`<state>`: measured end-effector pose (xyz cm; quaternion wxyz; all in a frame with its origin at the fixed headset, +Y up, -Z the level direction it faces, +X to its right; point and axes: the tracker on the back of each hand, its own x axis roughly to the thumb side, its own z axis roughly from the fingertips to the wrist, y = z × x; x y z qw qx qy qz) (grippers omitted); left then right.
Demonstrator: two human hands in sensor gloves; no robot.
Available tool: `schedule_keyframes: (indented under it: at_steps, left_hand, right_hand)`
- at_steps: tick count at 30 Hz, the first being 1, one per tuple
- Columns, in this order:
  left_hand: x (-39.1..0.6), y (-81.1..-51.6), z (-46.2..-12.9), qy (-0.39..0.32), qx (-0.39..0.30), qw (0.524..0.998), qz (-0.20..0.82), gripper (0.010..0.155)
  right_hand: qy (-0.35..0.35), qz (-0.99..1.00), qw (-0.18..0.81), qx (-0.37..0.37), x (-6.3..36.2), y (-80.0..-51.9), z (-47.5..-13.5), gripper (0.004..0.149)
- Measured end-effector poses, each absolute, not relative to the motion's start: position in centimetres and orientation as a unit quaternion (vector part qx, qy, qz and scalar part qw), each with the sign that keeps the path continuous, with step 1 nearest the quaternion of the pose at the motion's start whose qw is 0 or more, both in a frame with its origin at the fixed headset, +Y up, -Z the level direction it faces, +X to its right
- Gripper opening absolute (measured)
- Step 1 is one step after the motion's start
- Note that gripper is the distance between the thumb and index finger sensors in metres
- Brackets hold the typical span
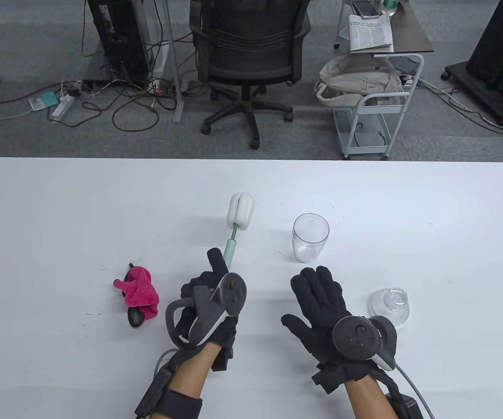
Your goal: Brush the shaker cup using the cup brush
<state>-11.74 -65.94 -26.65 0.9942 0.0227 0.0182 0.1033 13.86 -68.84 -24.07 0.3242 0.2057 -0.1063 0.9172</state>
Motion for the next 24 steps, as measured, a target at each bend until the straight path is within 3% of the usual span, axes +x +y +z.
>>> schedule_keyframes:
  at_steps: [4,11,20,24]
  left_hand:
    - [-14.5,-65.5,-24.1,-0.036,0.026,0.983,0.177,0.060]
    - [-16.7,-67.5,-23.0,-0.105,-0.011,0.955,0.279,0.058]
    - [-16.0,-67.5,-22.6,-0.133,0.020,0.970,0.204,0.058]
    - [-16.4,-67.7,-23.1,-0.123,0.014,0.971,0.205,0.058]
  right_hand:
    - [-0.114,0.917,0.327,0.198,14.0,-68.8,-24.0,0.075]
    - [-0.138,0.918,0.330,0.170,15.1,-68.4,-24.5,0.075]
    - [-0.175,0.934,0.309,0.049,19.3,-66.2,-25.8,0.083]
    - [-0.149,0.952,0.265,-0.031,19.5,-64.9,-28.1,0.087]
